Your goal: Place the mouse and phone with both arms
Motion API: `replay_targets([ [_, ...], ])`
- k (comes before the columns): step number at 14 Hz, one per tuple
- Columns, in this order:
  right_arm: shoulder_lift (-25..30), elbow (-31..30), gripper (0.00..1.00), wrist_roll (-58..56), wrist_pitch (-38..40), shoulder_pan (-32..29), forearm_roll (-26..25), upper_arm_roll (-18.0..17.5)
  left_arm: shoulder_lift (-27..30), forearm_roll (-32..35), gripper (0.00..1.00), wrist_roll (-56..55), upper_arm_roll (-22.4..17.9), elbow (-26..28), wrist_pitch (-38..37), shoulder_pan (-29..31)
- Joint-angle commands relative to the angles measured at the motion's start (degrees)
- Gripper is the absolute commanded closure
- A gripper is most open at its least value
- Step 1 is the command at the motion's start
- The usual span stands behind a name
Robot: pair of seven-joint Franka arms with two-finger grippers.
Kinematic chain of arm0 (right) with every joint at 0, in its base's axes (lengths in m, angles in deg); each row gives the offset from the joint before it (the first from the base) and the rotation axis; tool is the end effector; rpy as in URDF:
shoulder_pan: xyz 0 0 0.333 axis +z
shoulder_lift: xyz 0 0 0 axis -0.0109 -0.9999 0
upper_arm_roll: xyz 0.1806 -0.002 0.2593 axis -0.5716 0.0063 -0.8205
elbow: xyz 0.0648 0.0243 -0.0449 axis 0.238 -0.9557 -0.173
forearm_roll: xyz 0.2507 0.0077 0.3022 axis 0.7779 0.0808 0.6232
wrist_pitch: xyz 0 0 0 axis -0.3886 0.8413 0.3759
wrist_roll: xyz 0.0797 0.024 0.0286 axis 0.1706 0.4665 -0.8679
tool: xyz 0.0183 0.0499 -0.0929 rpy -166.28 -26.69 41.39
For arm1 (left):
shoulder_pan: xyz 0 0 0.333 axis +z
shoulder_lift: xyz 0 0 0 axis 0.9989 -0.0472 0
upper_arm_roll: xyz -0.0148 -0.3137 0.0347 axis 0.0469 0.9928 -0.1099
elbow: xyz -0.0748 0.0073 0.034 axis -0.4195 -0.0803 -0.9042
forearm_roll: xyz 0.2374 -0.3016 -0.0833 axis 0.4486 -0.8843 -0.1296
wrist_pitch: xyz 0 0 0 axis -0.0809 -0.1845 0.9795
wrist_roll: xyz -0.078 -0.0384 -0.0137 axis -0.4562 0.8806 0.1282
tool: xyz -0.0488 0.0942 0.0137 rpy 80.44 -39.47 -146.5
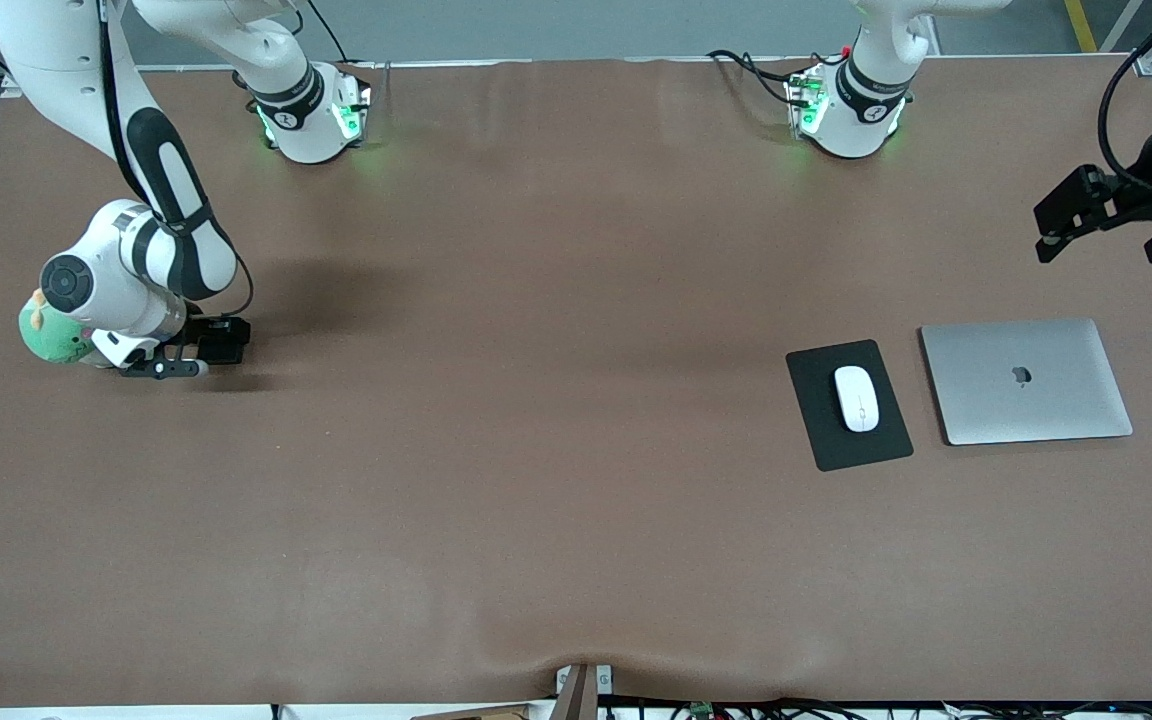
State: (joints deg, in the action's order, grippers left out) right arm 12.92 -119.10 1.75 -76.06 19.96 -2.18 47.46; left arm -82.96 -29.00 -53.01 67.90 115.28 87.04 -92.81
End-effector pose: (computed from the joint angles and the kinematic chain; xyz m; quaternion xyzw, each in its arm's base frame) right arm 0.4710 -0.1055 0.1700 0.9957 0.0046 -0.0925 0.0083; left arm 0.5409 -0.0676 0.6876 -0.9977 0.0300 -0.0521 0.0314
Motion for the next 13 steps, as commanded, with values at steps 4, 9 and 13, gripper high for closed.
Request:
replay_targets([
  [4, 2.34, 8.45, 0.00, -1.04, 13.77, -0.79, -0.66, -0.22, 3.32, -1.46, 0.00, -5.00, -1.02, 5.01, 0.71, -0.20],
  [9, 2.25, 20.93, 0.00, -1.31, 31.78, -1.14, -0.75, -0.22, 3.05, -1.11, 0.00, -4.66, -1.20, 4.57, 0.18, -0.12],
  [13, 2.34, 26.48, 0.00, -1.22, 38.75, -1.23, -0.75, 0.39, 3.06, -1.28, 0.00, -6.77, -1.02, 4.66, 0.09, -0.29],
])
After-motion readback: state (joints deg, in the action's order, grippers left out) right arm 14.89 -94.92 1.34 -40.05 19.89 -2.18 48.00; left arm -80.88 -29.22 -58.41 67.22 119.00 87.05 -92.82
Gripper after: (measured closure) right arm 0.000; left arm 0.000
